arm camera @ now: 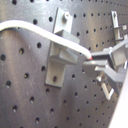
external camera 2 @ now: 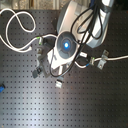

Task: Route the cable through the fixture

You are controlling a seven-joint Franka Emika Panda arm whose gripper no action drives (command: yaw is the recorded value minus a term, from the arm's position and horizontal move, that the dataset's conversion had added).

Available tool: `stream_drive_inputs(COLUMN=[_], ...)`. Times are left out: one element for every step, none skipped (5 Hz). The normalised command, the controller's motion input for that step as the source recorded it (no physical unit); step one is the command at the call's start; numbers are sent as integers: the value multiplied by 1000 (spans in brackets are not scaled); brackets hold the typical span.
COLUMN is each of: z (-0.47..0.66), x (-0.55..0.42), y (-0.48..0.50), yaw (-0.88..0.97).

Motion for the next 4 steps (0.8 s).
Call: stream_drive_inputs(z=[749,723,140,168], x=[42,16,-58,-81], y=[53,82,109,151], yaw=[-49,-11,0,77])
